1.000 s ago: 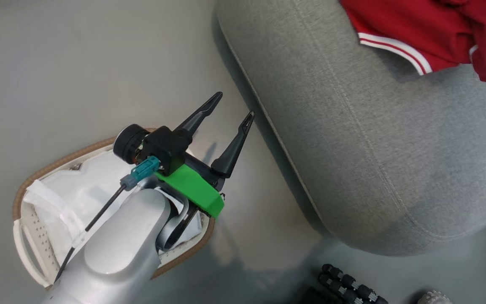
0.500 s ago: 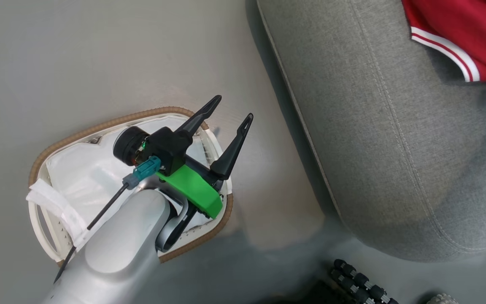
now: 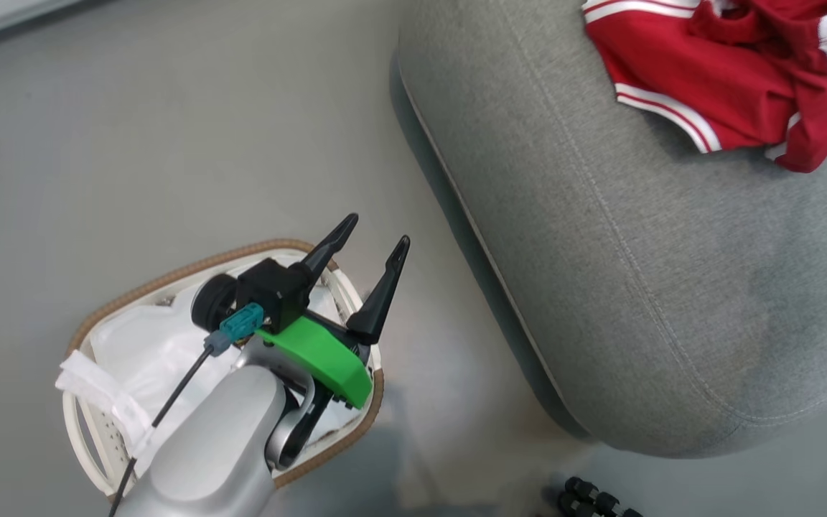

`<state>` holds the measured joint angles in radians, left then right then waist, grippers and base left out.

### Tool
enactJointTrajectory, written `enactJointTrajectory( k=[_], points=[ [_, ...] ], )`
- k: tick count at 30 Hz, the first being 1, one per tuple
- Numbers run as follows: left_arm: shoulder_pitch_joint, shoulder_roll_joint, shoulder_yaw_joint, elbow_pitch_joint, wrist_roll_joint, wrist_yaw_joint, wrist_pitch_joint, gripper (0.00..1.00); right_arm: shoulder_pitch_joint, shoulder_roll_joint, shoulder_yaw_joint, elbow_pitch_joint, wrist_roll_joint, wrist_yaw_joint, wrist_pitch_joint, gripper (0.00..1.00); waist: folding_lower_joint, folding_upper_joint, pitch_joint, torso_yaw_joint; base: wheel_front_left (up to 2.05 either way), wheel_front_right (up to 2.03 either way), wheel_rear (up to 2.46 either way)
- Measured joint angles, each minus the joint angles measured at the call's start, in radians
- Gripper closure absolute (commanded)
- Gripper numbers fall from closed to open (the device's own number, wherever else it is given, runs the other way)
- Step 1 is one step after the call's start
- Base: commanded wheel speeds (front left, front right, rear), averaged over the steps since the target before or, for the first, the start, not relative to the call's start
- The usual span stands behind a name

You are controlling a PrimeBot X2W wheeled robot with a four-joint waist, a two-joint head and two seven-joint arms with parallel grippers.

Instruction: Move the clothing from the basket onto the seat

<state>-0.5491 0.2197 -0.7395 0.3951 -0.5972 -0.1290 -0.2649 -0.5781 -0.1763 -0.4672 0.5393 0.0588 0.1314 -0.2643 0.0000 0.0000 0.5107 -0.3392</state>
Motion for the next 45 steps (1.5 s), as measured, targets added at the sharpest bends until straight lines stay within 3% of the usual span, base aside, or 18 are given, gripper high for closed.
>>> enactJointTrajectory(
  k=[8, 14, 30, 37, 45],
  points=[
    [0.116, -0.041, 0.101, 0.029, 0.030, 0.000, 0.000, 0.00, 0.146, 0.007, 0.132, -0.113, 0.049, 0.000, 0.000, 0.00, 0.0000, 0.0000, -0.125, 0.002, 0.00, 0.00, 0.00],
    [0.206, -0.070, 0.226, 0.076, 0.078, 0.000, 0.000, 0.00, 0.214, 0.038, 0.221, -0.129, 0.086, 0.000, 0.000, 0.00, -0.0001, 0.0000, -0.210, 0.034, 0.00, 0.00, 0.00],
    [0.354, -0.137, 0.641, 0.093, 0.258, 0.000, 0.000, 0.00, 0.230, 0.123, 0.462, -0.136, 0.121, 0.000, 0.000, 0.00, -0.0001, 0.0000, -0.320, 0.240, 0.00, 0.00, 0.00],
    [0.418, -0.161, 0.739, 0.067, 0.332, 0.000, 0.000, 0.00, 0.251, 0.127, 0.504, -0.134, 0.131, 0.000, 0.000, 0.00, -0.0001, 0.0000, -0.371, 0.295, 0.00, 0.00, 0.00],
    [0.505, -0.169, 0.784, 0.048, 0.352, 0.000, 0.000, 0.00, 0.343, 0.127, 0.530, -0.116, 0.155, 0.000, 0.000, 0.00, -0.0001, 0.0000, -0.442, 0.314, 0.00, 0.00, 0.00]
  ],
)
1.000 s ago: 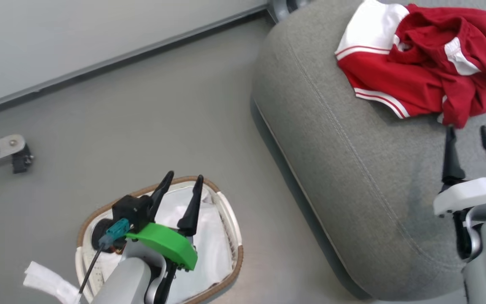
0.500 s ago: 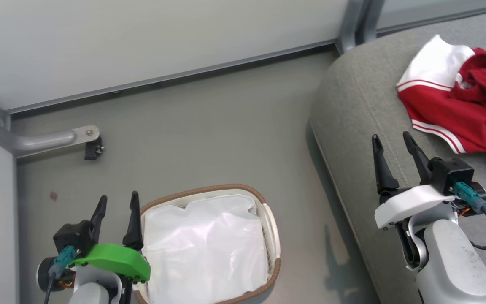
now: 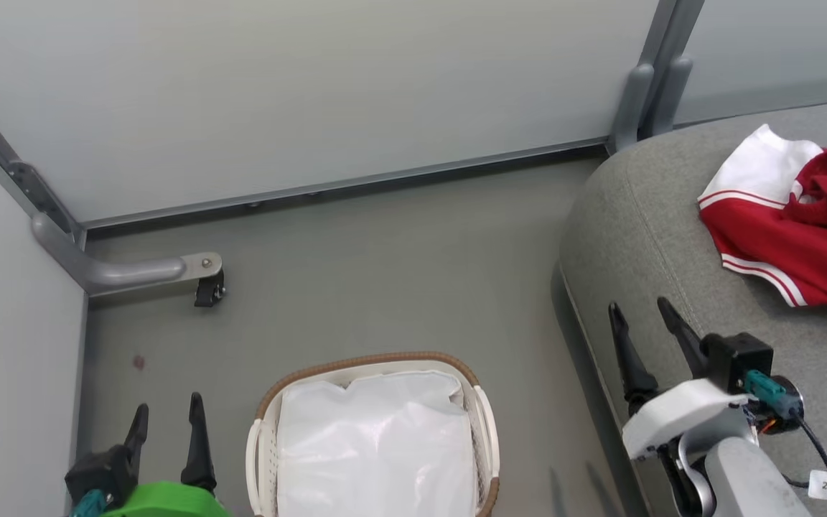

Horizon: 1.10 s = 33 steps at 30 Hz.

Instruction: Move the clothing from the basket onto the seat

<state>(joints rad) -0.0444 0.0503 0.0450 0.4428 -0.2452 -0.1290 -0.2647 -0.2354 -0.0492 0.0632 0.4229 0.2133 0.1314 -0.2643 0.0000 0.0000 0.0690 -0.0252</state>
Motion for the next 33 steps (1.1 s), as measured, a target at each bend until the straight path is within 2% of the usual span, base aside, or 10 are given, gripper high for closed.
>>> enactJointTrajectory(
  k=[14, 15, 20, 33],
  points=[
    [0.103, -0.001, -0.023, -0.026, -0.053, 0.000, 0.000, 0.00, 0.111, 0.000, 0.016, 0.001, 0.018, 0.000, 0.000, 0.00, 0.0000, 0.0000, -0.080, -0.005, 0.00, 0.00, 0.00],
    [0.105, -0.001, -0.024, -0.022, -0.053, 0.000, 0.000, 1.00, 0.113, 0.001, 0.016, 0.005, 0.017, 0.000, 0.000, 1.00, 0.0000, 0.0000, -0.081, -0.005, 0.00, 0.00, 0.00],
    [0.107, -0.010, -0.024, 0.013, -0.064, 0.000, 0.006, 1.00, 0.140, 0.007, 0.015, 0.038, 0.026, 0.000, 0.008, 1.00, 0.0000, 0.0000, -0.081, -0.005, 0.00, 0.00, 0.00],
    [0.102, -0.010, -0.011, -0.018, -0.281, 0.000, 0.071, 1.00, 0.142, 0.007, -0.016, 0.006, 0.259, 0.000, 0.071, 1.00, 0.0000, 0.0000, -0.080, -0.002, 0.00, 0.00, 0.00]
  ],
)
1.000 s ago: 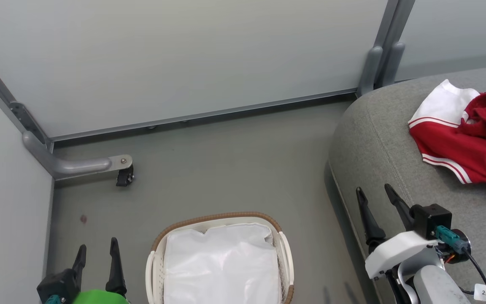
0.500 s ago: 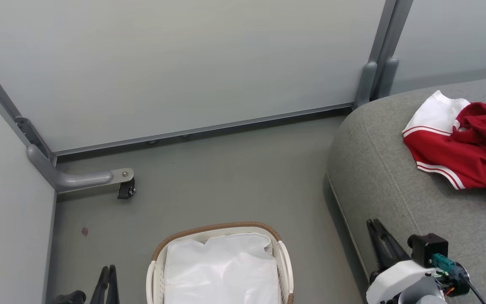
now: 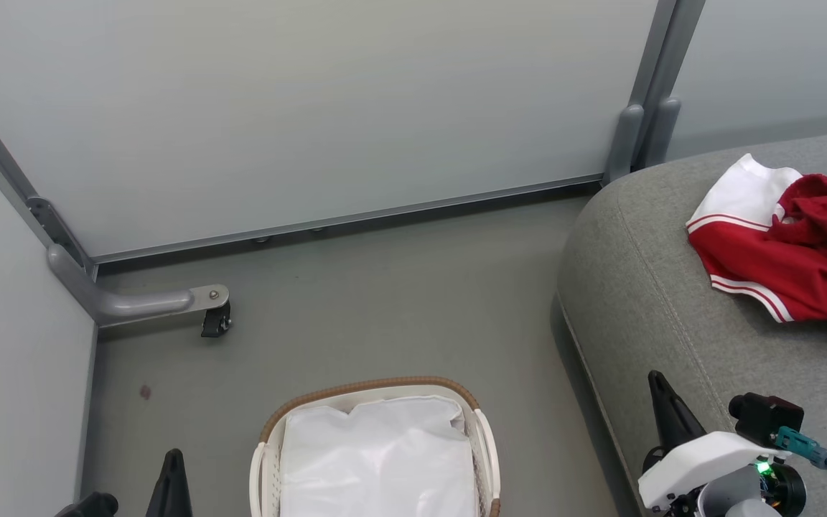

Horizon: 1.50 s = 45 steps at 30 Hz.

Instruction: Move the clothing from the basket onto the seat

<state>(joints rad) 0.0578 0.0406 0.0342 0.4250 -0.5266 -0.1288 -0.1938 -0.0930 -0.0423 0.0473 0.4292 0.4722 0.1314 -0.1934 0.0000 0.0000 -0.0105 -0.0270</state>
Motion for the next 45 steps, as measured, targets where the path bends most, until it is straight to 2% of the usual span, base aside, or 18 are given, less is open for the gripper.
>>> enactJointTrajectory(
  k=[19, 45],
  points=[
    [-0.036, 0.001, 0.021, -0.046, -0.279, 0.000, 0.078, 1.00, 0.000, 0.000, -0.041, -0.046, 0.291, 0.000, 0.077, 1.00, 0.0000, 0.0000, 0.002, 0.005, 0.00, 0.00, 0.00],
    [-0.084, 0.002, 0.041, -0.095, -0.569, 0.000, 0.162, 1.00, -0.001, -0.002, -0.084, -0.097, 0.599, 0.000, 0.160, 1.00, 0.0000, 0.0000, 0.006, 0.011, 0.00, 0.00, 0.00]
  ],
)
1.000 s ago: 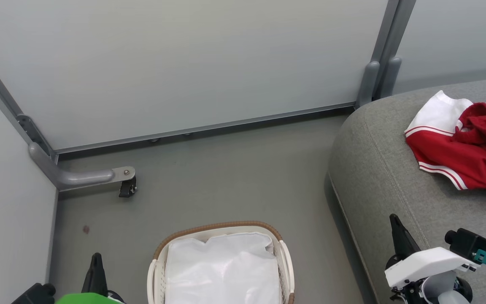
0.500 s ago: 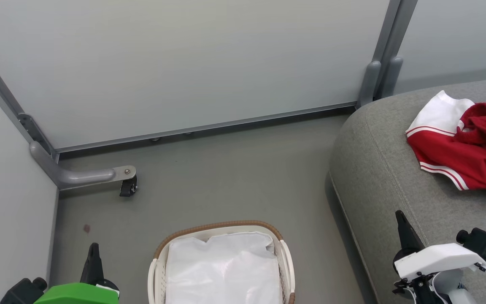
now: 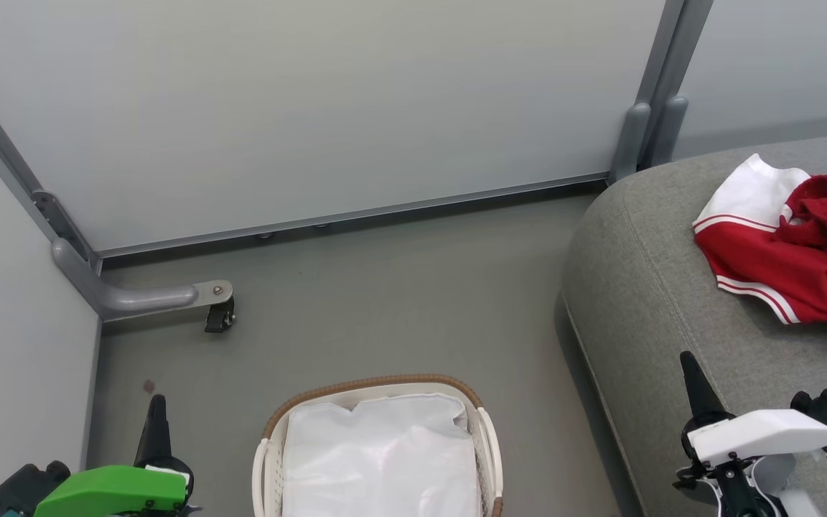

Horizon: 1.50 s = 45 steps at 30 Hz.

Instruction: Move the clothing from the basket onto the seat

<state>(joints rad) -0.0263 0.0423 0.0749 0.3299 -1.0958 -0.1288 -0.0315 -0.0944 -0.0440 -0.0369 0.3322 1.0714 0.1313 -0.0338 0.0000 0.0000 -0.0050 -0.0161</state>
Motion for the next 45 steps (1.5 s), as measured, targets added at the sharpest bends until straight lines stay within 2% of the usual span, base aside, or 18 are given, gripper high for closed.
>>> enactJointTrajectory(
  k=[22, 45],
  points=[
    [-0.028, 0.001, 0.016, -0.033, -0.203, 0.000, 0.057, 1.00, -0.004, -0.001, -0.030, -0.033, 0.209, 0.000, 0.059, 1.00, 0.0000, 0.0000, 0.003, 0.005, 0.00, 0.00, 0.00],
    [-0.054, 0.003, 0.027, -0.061, -0.371, 0.000, 0.106, 1.00, -0.007, -0.002, -0.056, -0.063, 0.390, -0.001, 0.108, 1.00, 0.0000, 0.0000, 0.005, 0.011, 0.00, 0.00, 0.00]
  ],
)
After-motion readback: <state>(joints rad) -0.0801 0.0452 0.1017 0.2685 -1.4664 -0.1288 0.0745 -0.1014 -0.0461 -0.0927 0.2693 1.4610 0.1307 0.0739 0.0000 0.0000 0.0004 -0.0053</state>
